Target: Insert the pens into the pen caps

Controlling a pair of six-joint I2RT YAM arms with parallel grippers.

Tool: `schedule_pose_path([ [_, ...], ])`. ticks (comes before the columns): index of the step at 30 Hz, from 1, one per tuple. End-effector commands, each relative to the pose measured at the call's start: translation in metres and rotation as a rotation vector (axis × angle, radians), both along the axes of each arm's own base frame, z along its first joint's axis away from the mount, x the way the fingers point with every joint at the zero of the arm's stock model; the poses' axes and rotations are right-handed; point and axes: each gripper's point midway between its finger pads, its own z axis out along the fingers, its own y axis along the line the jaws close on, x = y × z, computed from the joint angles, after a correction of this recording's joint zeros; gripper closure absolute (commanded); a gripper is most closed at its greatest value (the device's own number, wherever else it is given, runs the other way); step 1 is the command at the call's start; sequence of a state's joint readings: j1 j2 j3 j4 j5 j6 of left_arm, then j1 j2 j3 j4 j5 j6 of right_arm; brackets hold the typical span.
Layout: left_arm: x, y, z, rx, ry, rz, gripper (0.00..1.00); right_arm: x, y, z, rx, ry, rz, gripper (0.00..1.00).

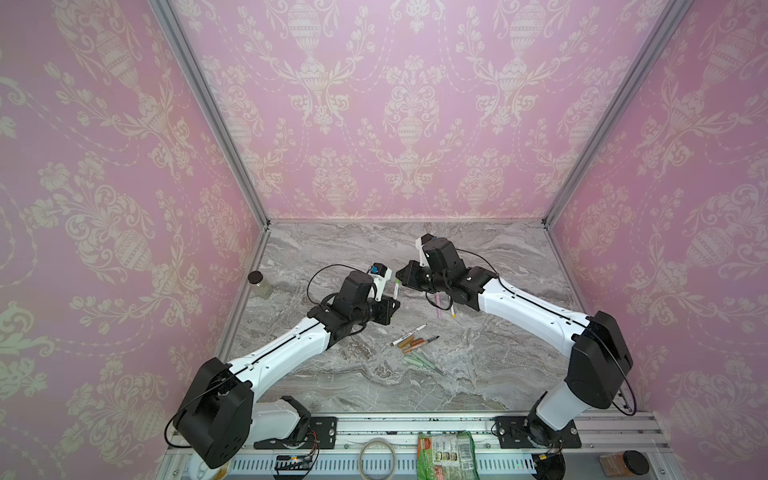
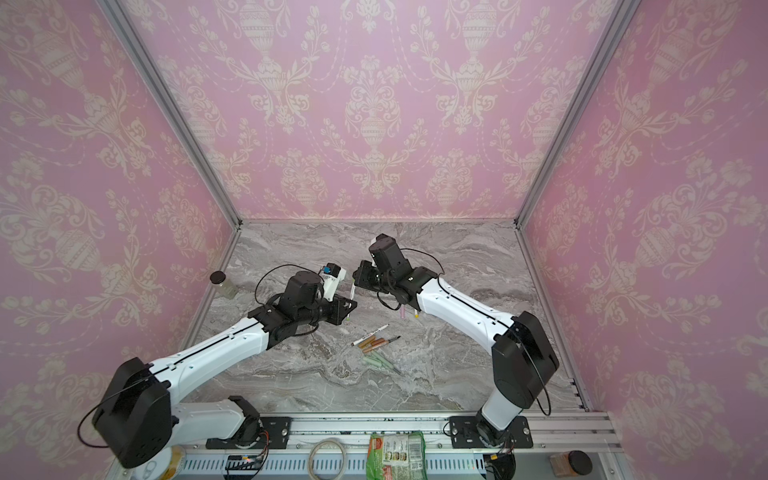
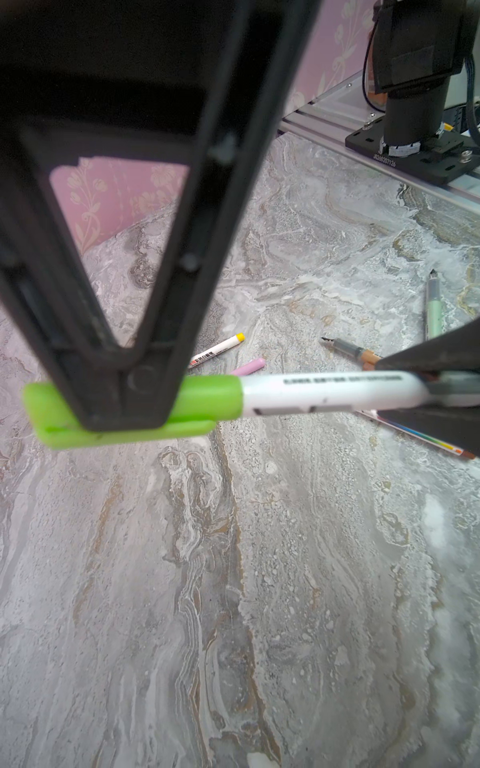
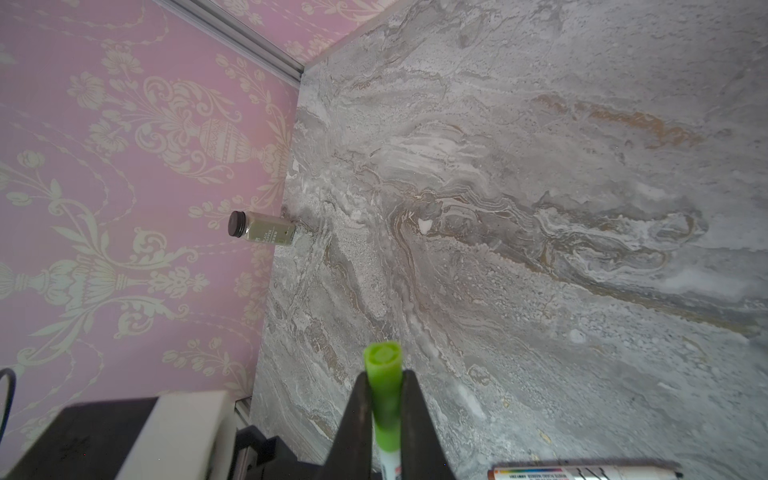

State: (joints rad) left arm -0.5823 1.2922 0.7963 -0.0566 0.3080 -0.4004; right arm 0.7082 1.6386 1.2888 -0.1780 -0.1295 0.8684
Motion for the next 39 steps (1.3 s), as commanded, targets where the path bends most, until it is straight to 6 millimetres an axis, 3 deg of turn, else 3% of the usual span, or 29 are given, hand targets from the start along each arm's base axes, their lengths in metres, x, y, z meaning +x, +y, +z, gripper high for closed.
schedule_pose_path([
  [1, 0.053, -0.015, 0.178, -0.27, -0.579, 0.015, 1.0, -0.1, 0.022, -0.085, -0.083, 0.372, 0.225, 1.0],
  [4, 0.056, -0.014, 0.187, -0.256, -0.622, 0.012, 1.0, -0.114, 0.023, -0.104, -0.098, 0.411, 0.236, 1.0],
  [11, 0.059, -0.017, 0.201, -0.228, -0.698, -0.011, 1.0, -0.135, 0.029, -0.124, -0.123, 0.457, 0.264, 1.0],
  [20, 0.059, -0.018, 0.201, -0.239, -0.696, -0.014, 1.0, -0.128, 0.025, -0.107, -0.134, 0.411, 0.261, 1.0],
  [22, 0.057, -0.016, 0.194, -0.236, -0.672, -0.008, 1.0, -0.115, 0.02, -0.092, -0.104, 0.374, 0.238, 1.0],
  [25, 0.05, -0.011, 0.17, -0.228, -0.604, 0.002, 1.0, -0.084, 0.007, -0.047, -0.017, 0.269, 0.182, 1.0],
  [28, 0.039, -0.014, 0.139, -0.245, -0.484, -0.013, 1.0, -0.047, -0.01, 0.018, 0.075, 0.121, 0.118, 1.0],
  [29, 0.033, -0.017, 0.128, -0.256, -0.44, -0.026, 1.0, -0.036, -0.018, 0.038, 0.099, 0.072, 0.093, 0.97],
  [33, 0.007, -0.031, 0.091, -0.282, -0.302, -0.076, 1.0, -0.016, -0.046, 0.106, 0.157, -0.112, 0.026, 0.62],
  [35, 0.001, -0.033, 0.085, -0.301, -0.26, -0.076, 1.0, -0.015, -0.055, 0.123, 0.144, -0.171, 0.014, 0.53],
  [36, -0.005, -0.032, 0.069, -0.299, -0.217, -0.071, 1.0, -0.017, -0.059, 0.128, 0.129, -0.194, 0.015, 0.5],
  [39, -0.007, -0.031, 0.067, -0.328, -0.185, -0.049, 1.0, -0.024, -0.063, 0.123, 0.097, -0.205, 0.031, 0.47],
])
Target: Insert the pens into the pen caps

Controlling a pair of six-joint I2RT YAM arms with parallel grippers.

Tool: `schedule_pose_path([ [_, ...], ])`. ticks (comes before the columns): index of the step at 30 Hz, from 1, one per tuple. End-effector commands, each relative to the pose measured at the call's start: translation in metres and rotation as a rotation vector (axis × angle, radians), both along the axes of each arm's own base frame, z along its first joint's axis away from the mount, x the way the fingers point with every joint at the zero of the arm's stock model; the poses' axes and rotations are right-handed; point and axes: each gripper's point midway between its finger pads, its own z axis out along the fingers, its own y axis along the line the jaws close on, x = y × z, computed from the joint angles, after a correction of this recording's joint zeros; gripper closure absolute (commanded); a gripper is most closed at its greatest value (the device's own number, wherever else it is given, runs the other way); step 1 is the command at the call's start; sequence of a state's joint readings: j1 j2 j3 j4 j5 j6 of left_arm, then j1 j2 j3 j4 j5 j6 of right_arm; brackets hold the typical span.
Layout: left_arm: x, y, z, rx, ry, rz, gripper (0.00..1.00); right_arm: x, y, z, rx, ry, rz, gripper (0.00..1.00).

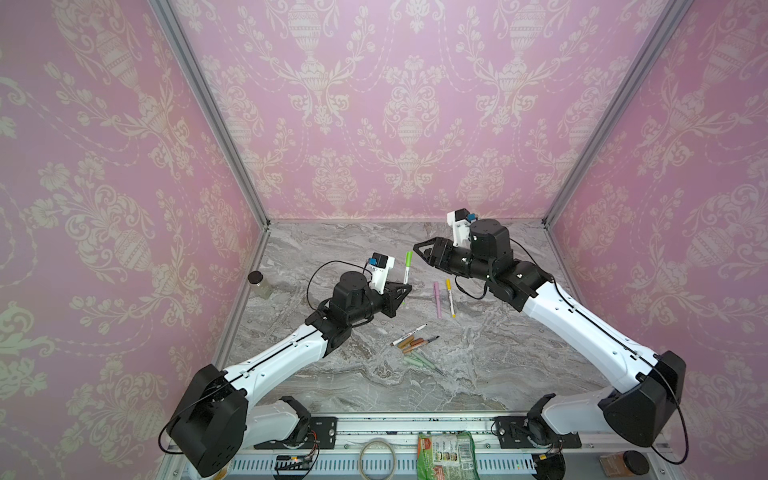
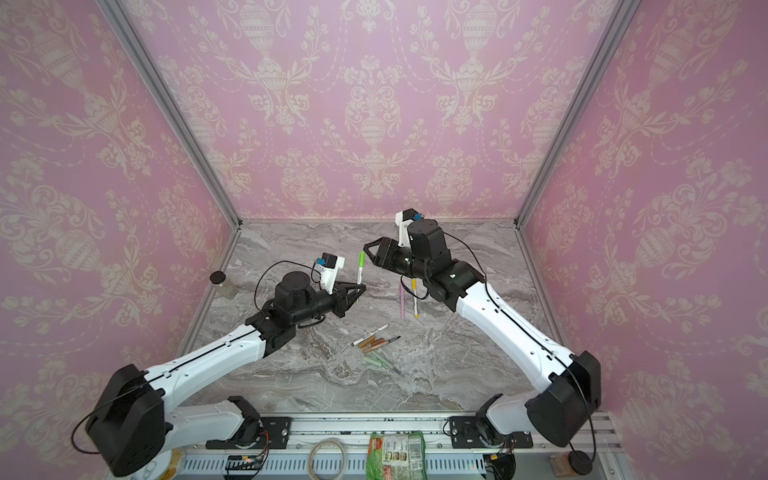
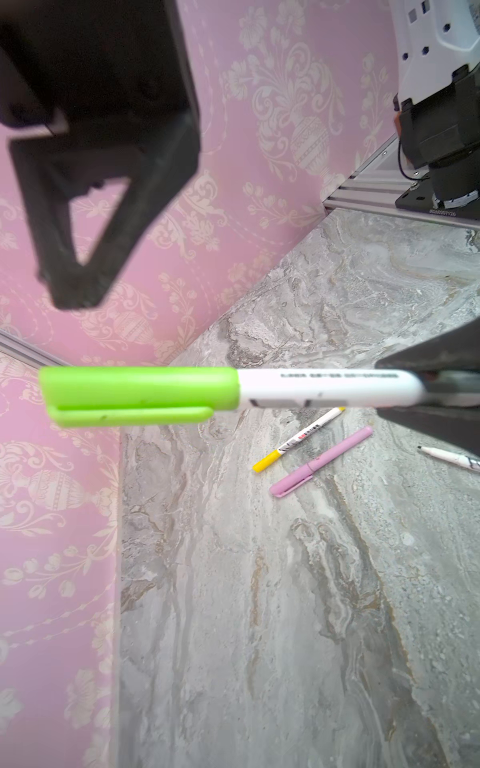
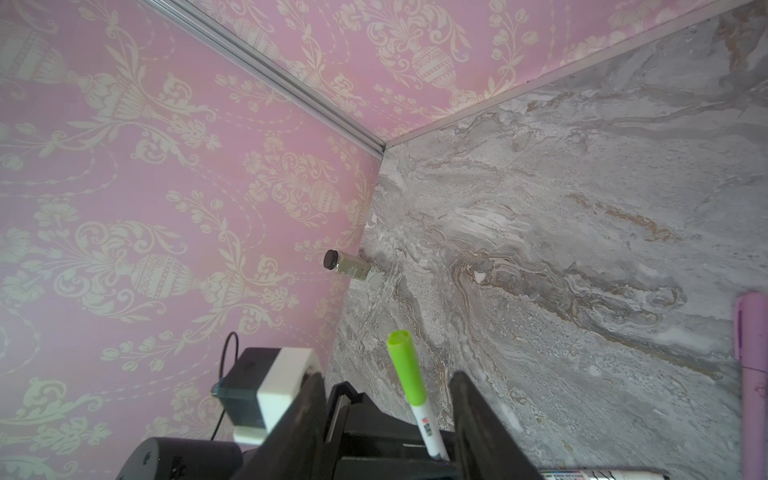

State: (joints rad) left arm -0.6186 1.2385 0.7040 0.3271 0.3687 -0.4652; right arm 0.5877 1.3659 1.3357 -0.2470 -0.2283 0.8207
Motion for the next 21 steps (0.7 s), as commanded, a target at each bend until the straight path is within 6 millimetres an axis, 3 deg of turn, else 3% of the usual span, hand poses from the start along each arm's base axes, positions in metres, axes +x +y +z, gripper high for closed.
schedule_pose_path([
  [1, -0.005, -0.002, 0.006, -0.081, 0.045, 0.007, 1.0, -0.014, -0.005, -0.011, -0.075, -0.001, 0.041, 0.47],
  [9, 0.0, -0.007, 0.015, -0.123, 0.077, 0.009, 1.0, -0.035, 0.001, -0.045, -0.171, 0.014, 0.077, 0.46],
  [21, -0.003, -0.009, 0.016, -0.123, 0.087, -0.007, 1.0, -0.027, 0.03, -0.068, -0.22, 0.035, 0.138, 0.57],
])
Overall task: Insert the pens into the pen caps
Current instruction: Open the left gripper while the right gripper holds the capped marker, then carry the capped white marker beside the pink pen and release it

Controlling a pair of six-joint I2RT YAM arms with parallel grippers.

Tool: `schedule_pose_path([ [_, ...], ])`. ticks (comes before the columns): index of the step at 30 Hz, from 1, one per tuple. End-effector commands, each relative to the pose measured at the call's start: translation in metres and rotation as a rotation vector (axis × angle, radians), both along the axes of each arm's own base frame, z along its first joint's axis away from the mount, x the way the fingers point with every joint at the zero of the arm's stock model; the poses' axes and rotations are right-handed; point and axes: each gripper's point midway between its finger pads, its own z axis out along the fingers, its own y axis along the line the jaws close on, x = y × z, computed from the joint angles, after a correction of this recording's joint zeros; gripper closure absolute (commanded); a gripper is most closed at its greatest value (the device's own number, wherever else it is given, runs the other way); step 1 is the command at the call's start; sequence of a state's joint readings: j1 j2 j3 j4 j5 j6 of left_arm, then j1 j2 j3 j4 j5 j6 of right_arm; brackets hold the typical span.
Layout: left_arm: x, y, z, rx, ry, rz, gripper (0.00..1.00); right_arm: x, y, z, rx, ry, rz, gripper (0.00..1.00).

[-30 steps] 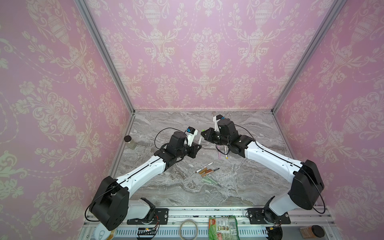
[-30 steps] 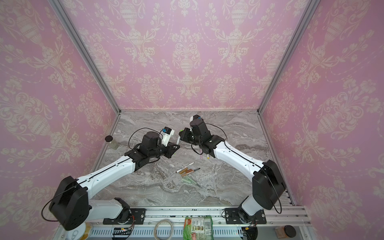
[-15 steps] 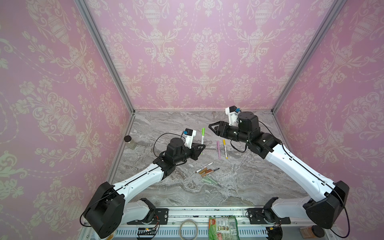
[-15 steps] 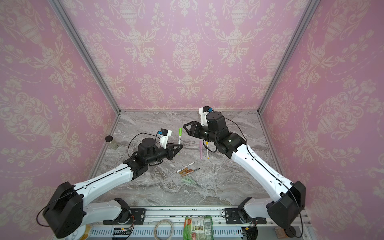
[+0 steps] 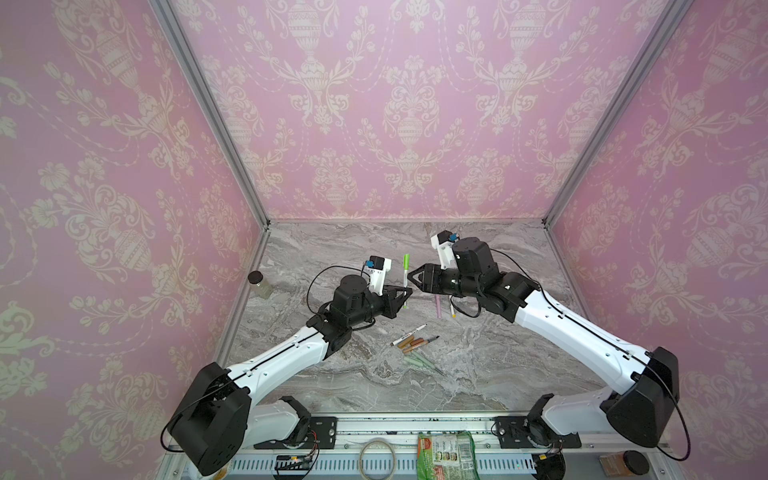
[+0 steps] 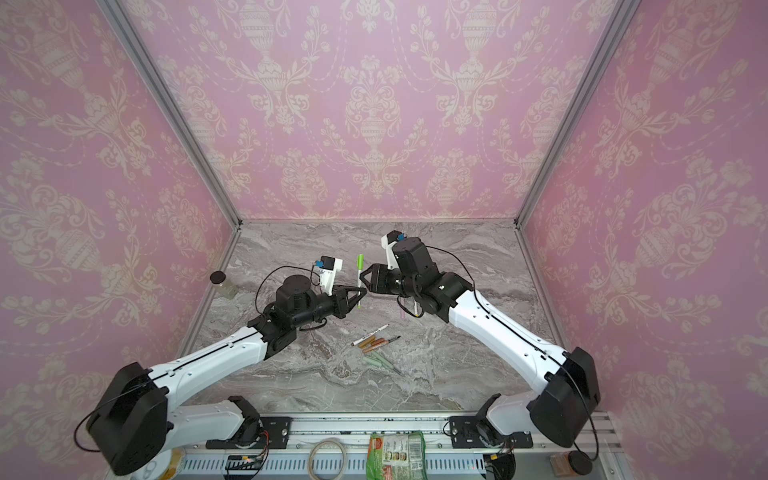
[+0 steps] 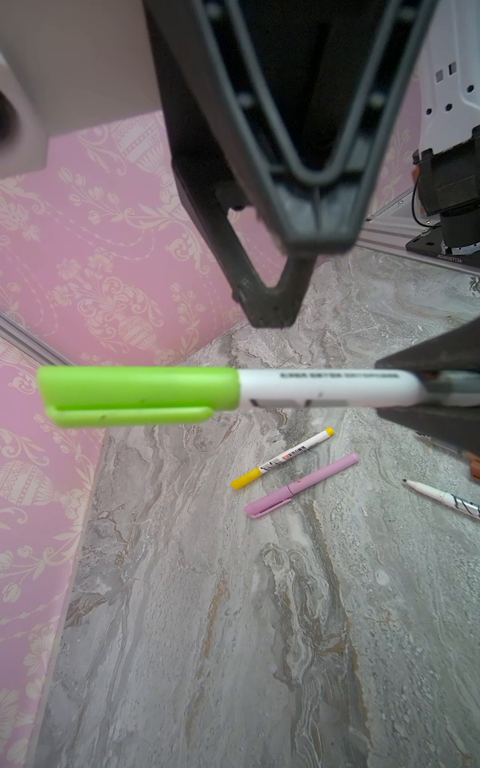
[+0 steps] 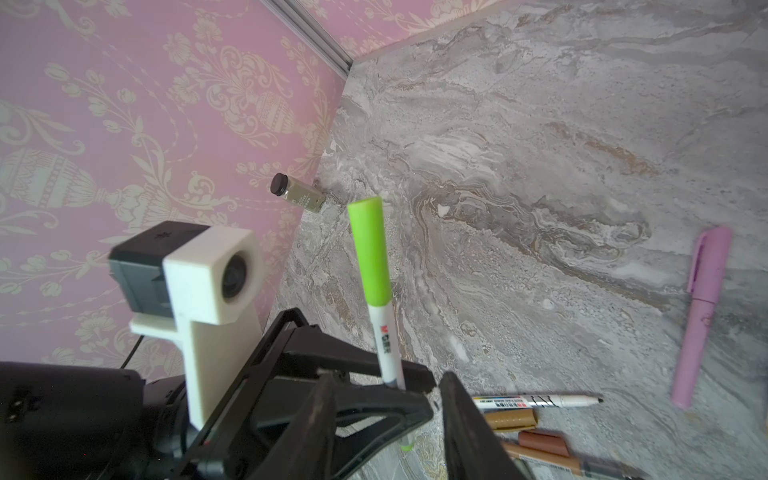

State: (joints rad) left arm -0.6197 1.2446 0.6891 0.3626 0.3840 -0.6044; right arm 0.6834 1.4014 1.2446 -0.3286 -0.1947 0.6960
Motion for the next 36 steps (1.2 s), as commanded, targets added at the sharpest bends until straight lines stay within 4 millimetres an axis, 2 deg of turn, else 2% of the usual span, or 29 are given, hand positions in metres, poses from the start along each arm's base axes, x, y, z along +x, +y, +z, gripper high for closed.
schedule_pose_path([
  [1, -0.001, -0.007, 0.017, -0.037, -0.015, -0.023, 1.0, 0.004, 0.01, 0.005, -0.013, -0.032, 0.023, 0.57],
  [9, -0.001, -0.009, 0.014, -0.032, -0.008, -0.033, 1.0, 0.009, 0.02, -0.005, -0.012, -0.015, 0.027, 0.69],
  [19, 0.004, -0.007, 0.013, -0.028, -0.013, -0.008, 1.0, 0.012, 0.026, -0.009, -0.028, -0.009, 0.02, 0.99],
  [24, 0.005, -0.008, 0.01, -0.037, -0.023, -0.007, 1.0, 0.014, 0.021, -0.012, -0.052, 0.007, -0.015, 1.0],
  [27, 0.002, -0.007, 0.006, -0.033, -0.024, -0.013, 0.79, 0.02, 0.011, -0.017, -0.09, 0.026, -0.067, 1.0],
  [29, -0.001, -0.004, 0.002, -0.022, -0.027, -0.011, 0.55, 0.025, 0.005, -0.019, -0.098, 0.044, -0.101, 1.0],
  [31, -0.003, 0.001, -0.001, -0.006, -0.042, 0.002, 0.4, 0.03, -0.002, -0.022, -0.098, 0.068, -0.139, 1.0],
  [33, -0.006, 0.008, -0.006, 0.017, -0.056, 0.018, 0.31, 0.036, -0.011, -0.025, -0.102, 0.09, -0.179, 1.0],
  [36, -0.012, 0.019, -0.012, 0.055, -0.083, 0.039, 0.26, 0.044, -0.022, -0.036, -0.147, 0.135, -0.209, 1.0],
])
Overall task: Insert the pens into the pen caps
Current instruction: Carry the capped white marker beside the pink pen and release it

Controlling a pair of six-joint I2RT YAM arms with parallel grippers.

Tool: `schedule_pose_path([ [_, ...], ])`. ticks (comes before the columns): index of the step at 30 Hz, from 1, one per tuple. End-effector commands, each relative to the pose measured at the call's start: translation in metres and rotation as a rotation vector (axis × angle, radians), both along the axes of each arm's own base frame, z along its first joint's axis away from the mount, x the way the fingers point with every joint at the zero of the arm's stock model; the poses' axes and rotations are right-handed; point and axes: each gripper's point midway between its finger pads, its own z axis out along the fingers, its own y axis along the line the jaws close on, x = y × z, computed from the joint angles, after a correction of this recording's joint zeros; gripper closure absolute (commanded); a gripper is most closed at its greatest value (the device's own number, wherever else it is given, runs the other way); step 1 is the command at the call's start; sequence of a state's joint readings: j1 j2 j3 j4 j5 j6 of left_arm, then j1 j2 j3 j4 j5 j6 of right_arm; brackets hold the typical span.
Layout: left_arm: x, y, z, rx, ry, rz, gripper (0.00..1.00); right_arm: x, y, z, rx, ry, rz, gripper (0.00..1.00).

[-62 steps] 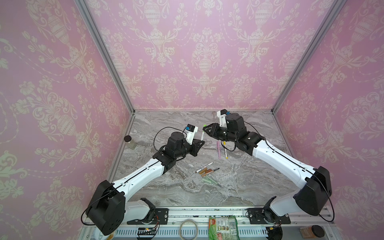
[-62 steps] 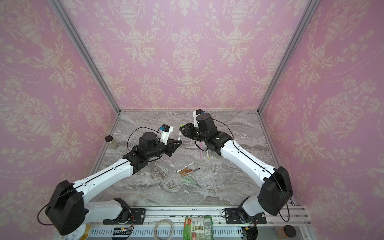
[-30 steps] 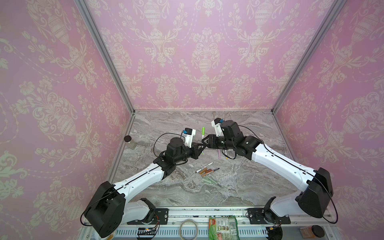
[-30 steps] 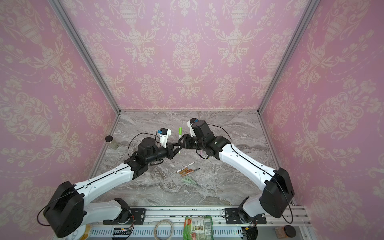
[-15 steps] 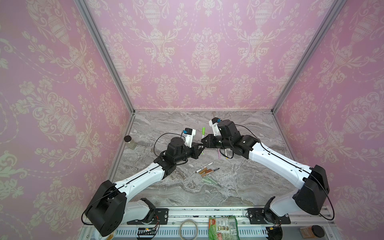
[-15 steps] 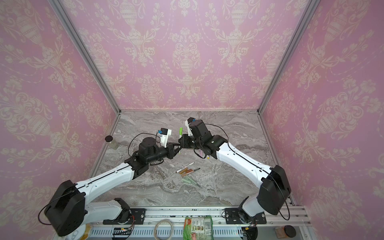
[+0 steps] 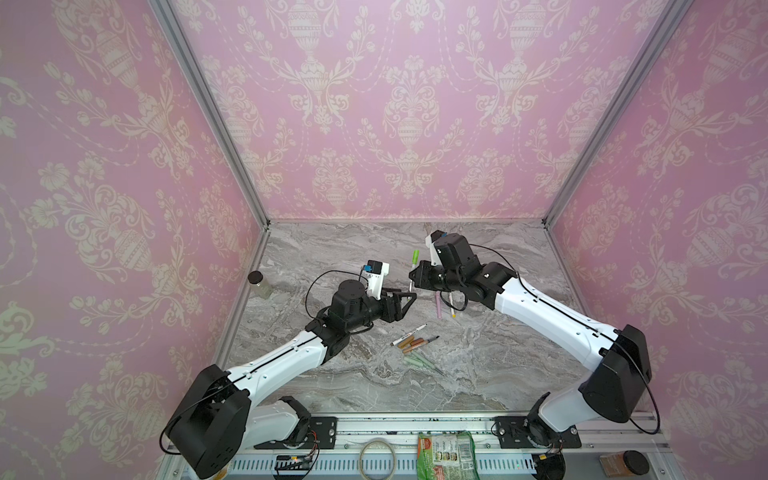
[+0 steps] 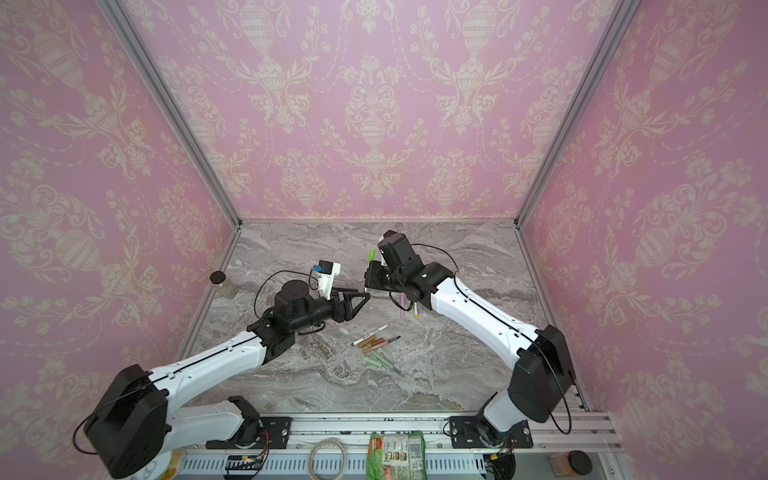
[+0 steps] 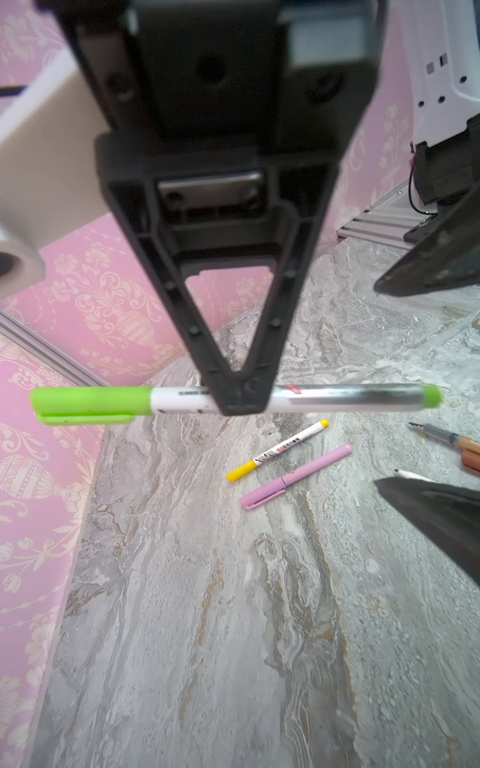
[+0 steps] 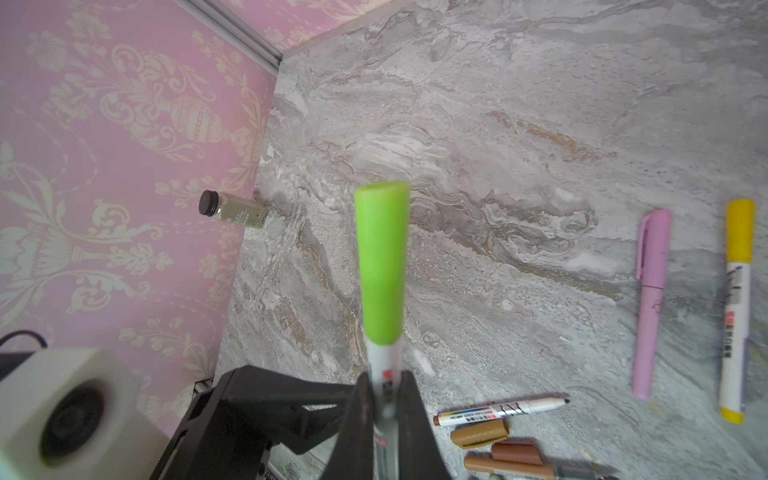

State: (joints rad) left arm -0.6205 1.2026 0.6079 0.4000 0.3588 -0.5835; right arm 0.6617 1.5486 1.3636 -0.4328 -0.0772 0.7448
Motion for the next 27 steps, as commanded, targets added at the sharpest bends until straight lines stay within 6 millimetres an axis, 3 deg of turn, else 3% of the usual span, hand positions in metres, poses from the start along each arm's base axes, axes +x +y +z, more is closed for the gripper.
schedule_pose_path([
  [1, -0.007, 0.013, 0.0, 0.053, -0.071, 0.029, 0.24, 0.009, -0.016, -0.012, -0.059, 0.069, -0.066, 1.0],
  [8, -0.014, 0.042, -0.002, 0.175, -0.157, 0.1, 0.15, 0.009, -0.026, -0.076, -0.265, 0.3, 0.038, 1.0],
  [14, -0.01, 0.046, -0.008, 0.244, -0.159, 0.106, 0.12, 0.009, -0.027, -0.132, -0.393, 0.444, 0.126, 1.0],
  [22, -0.006, 0.041, -0.008, 0.244, -0.151, 0.086, 0.11, 0.015, -0.031, -0.173, -0.421, 0.524, 0.144, 1.0],
  [27, -0.005, 0.04, -0.006, 0.242, -0.148, 0.085, 0.11, 0.021, -0.036, -0.183, -0.408, 0.539, 0.128, 1.0],
])
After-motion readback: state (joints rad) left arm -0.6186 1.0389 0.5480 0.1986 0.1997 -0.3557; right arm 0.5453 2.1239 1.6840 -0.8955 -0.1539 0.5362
